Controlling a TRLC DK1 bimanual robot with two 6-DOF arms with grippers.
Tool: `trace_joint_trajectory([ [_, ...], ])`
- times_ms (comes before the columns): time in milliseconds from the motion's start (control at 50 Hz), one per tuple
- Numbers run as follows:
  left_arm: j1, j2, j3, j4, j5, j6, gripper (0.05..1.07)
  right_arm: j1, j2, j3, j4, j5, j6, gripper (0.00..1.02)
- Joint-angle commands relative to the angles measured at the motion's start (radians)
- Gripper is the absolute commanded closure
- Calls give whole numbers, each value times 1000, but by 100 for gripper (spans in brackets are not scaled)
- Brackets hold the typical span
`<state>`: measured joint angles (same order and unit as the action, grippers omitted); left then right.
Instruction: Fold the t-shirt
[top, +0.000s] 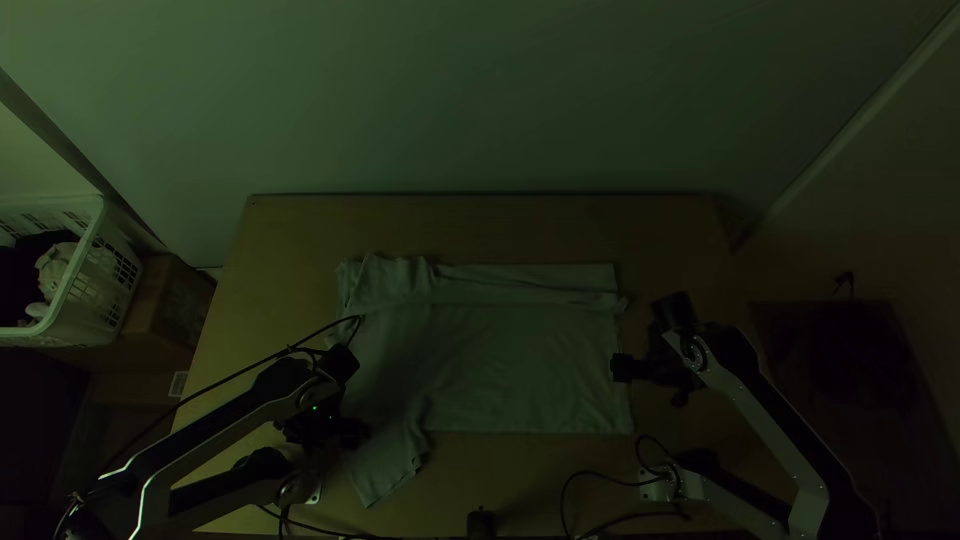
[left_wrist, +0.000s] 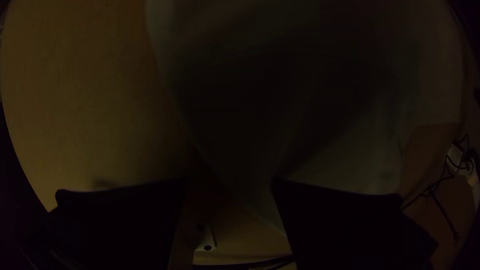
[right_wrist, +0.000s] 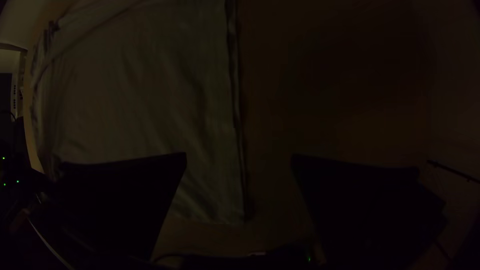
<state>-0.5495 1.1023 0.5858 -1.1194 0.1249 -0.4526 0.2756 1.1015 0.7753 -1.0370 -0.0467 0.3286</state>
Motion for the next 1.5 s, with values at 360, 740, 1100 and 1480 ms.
trace_joint_trajectory([
  [360,-12,85,31,101,9,28,104,34,20,-116,-38,-13,-33,7],
  [740,120,74,183,47,9,75,104,91,92,-145,-81,-27,-33,10],
  [1100,184,71,229,17,9,103,104,182,221,-149,-120,-68,-43,29],
  [1480,197,73,244,17,9,103,104,224,233,-126,-103,-71,-51,100],
])
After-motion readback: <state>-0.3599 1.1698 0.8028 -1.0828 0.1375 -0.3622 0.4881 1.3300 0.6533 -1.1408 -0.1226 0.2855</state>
